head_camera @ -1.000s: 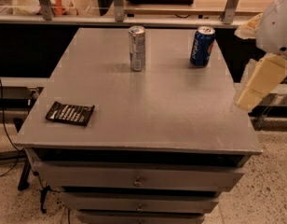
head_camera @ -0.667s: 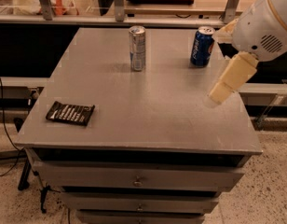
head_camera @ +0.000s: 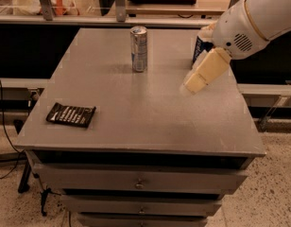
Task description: Move redbull can near rxbar chocolate
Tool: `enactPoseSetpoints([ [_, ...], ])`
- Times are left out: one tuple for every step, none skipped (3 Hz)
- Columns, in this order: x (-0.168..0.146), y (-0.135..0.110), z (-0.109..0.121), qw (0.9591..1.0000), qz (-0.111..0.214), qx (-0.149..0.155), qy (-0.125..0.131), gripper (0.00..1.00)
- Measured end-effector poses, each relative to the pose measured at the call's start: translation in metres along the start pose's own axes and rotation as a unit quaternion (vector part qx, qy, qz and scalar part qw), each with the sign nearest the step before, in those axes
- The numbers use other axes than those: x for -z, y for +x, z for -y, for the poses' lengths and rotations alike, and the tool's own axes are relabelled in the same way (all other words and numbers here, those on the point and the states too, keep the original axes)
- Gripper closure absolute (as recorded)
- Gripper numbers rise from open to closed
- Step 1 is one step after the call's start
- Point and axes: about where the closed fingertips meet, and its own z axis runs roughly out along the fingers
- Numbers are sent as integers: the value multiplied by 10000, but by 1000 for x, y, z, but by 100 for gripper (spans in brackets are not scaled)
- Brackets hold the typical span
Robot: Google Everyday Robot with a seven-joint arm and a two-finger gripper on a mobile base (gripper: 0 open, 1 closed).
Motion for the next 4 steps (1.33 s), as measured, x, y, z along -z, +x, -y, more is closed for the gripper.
enactPoseSetpoints([
  [-15, -11, 14, 9998, 92, 34, 147, 0],
  [-42, -31, 38, 9991, 266, 49, 326, 0],
  [-65, -46, 61, 9970, 377, -116, 664, 0],
  [-83, -51, 85, 9907, 524, -508, 1145, 0],
])
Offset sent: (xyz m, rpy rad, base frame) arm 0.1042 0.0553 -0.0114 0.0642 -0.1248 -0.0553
